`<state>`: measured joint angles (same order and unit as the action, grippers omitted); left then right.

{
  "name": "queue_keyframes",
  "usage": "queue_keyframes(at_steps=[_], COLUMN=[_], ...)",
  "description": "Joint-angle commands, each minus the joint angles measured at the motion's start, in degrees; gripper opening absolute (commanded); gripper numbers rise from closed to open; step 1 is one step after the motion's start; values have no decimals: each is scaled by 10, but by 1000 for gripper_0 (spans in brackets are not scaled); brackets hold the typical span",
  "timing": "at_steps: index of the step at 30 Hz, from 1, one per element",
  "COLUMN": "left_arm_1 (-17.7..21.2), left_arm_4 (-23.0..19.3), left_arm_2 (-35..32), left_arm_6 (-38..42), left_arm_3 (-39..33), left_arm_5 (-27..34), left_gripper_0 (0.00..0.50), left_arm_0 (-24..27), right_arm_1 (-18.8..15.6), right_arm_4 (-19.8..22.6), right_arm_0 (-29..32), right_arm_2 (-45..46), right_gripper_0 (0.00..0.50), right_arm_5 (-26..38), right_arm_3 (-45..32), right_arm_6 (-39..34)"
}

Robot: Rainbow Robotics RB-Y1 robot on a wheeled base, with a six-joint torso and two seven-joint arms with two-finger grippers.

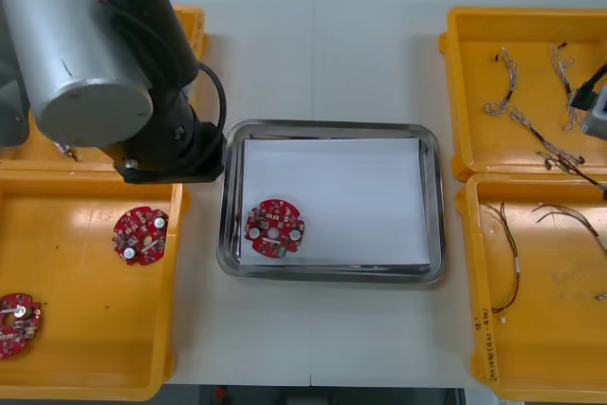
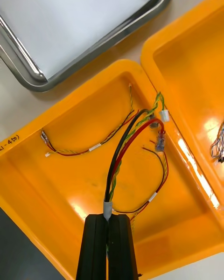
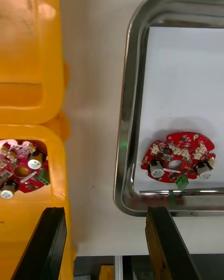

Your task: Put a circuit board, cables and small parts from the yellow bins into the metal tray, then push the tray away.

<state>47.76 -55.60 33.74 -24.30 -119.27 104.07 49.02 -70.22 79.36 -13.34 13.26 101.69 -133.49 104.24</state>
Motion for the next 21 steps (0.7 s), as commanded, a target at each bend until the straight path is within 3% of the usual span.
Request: queue_keyframes(at_steps=[1,10,16,21], left_arm_1=[24,33,58,76], left_arm_4=[-14,-24,-24,-21], left_arm_2=[-62,-155,-197,-231], left_arm_6=[-97,-169,-214,-240], left_arm_3=[35,133,189,238], left_arm_5=[11,23,52,59], left_gripper_0=[500,500,500,500], left_arm_0=[21,22,22,22], right_arm_1=[-23,-19,21,79], right_arm_4=[5,3,-21,-40], right_arm_0=[-84,-241,-321,-384], right_arm_2=[-74,-246,-343,-420], right_gripper_0=[0,0,0,0], right_arm_5=[5,6,10,16], right_arm_3=[-18,-15,-9,18], right_arm_6=[3,-9,-22,-29])
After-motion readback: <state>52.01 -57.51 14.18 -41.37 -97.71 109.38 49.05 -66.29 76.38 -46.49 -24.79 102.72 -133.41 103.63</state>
